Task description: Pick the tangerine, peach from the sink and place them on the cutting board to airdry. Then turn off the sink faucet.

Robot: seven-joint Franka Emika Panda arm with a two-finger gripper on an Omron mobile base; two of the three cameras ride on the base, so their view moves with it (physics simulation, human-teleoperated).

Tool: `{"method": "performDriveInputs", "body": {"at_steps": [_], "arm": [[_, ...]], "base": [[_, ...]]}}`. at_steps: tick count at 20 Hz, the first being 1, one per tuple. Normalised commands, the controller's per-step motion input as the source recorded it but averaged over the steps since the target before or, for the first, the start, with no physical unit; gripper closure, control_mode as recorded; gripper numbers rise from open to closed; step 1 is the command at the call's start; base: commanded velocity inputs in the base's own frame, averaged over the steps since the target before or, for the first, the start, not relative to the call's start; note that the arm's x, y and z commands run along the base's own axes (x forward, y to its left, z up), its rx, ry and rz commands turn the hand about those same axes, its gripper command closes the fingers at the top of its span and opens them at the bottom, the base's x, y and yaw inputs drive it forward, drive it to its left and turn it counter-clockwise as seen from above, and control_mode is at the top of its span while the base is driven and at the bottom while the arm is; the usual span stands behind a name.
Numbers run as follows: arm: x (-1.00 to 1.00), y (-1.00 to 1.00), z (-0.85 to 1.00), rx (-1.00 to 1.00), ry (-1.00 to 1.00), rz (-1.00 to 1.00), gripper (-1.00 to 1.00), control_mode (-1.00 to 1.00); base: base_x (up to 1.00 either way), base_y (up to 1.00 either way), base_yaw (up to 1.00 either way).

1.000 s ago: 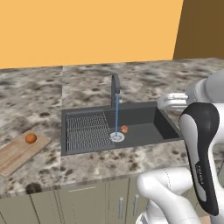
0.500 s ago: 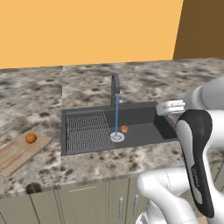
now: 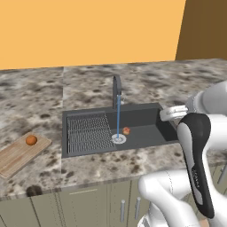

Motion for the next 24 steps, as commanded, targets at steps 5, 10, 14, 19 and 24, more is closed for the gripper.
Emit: {"method": "performDriveInputs", "body": {"at_steps": [5,10,14,19,24], "arm": [[0.23,0.0,-0.19,-0.02,0.1,0.0,-1.0,-1.0],[0.16,0.0,-0.16,-0.01,0.07,0.0,-1.0,-1.0],[0.08,0.0,-0.23,0.0,-0.01,0.0,-1.0,-1.0],[0.48,0.0,-0.34,0.0,0.0,0.0,-1.0,-1.0],[0.33,0.0,-0.24,0.0,0.0,0.0,-1.0,-1.0]], "base": [[0.0,0.0,0.0],[0.0,0.0,0.0],[0.0,0.0,0.0],[0.0,0.0,0.0],[0.0,0.0,0.0]]}}
